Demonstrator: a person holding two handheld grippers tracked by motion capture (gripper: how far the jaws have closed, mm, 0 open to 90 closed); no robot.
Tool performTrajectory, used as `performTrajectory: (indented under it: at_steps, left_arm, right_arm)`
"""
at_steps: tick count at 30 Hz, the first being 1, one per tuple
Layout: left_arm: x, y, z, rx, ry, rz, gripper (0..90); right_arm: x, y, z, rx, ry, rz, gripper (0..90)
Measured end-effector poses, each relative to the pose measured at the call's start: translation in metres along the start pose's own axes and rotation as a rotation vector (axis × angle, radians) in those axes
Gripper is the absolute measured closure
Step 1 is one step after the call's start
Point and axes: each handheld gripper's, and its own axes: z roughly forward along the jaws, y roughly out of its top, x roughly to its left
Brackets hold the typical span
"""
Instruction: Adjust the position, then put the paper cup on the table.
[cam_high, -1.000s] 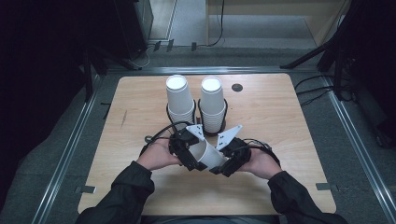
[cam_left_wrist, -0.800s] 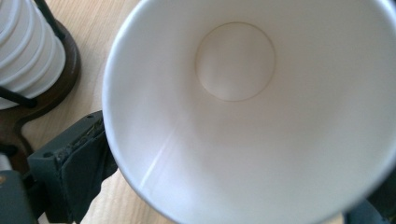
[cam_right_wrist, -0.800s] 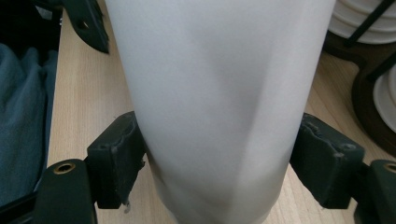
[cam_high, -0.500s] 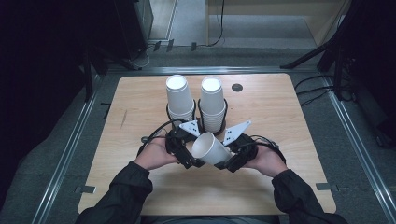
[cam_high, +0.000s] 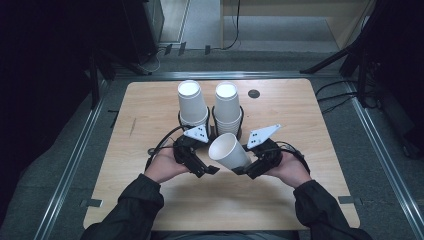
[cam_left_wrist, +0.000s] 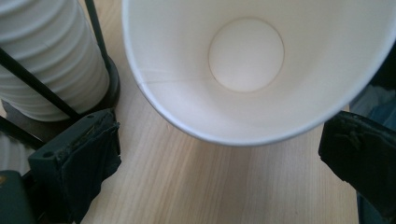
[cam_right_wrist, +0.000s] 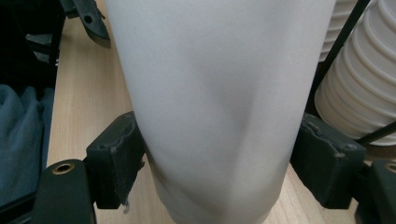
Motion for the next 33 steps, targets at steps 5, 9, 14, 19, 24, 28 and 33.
performTrajectory:
  at_steps: [5, 9, 14, 19, 24, 28, 33]
  left_arm:
    - [-0.002, 0.002, -0.002, -0.052, -0.013, -0.017, 0.0]
    - [-0.004, 0.004, 0.002, -0.059, -0.027, -0.026, 0.0]
    - [-0.004, 0.006, 0.002, -0.11, -0.065, -0.064, 0.0]
    - [-0.006, 0.007, 0.003, -0.137, -0.072, -0.069, 0.0]
    - [-0.009, 0.006, 0.0, -0.17, -0.055, -0.07, 8.8]
    - [-0.011, 0.008, -0.003, -0.15, -0.054, -0.063, 12.6]
    - [-0.01, 0.009, -0.003, -0.136, -0.06, -0.072, 15.2]
  right_arm:
    - [0.002, 0.001, 0.002, -0.006, 0.005, -0.009, 22.6]
    - [0.003, 0.004, 0.005, -0.019, 0.019, -0.01, 22.6]
    - [0.006, 0.007, 0.009, -0.029, 0.037, -0.02, 22.6]
    - [0.009, 0.01, 0.013, -0.036, 0.046, -0.026, 22.6]
    - [0.011, 0.011, 0.015, -0.043, 0.057, -0.024, 22.6]
    - [0.011, 0.012, 0.014, -0.053, 0.065, -0.027, 22.9]
    - [0.012, 0.013, 0.016, -0.038, 0.063, -0.025, 23.0]
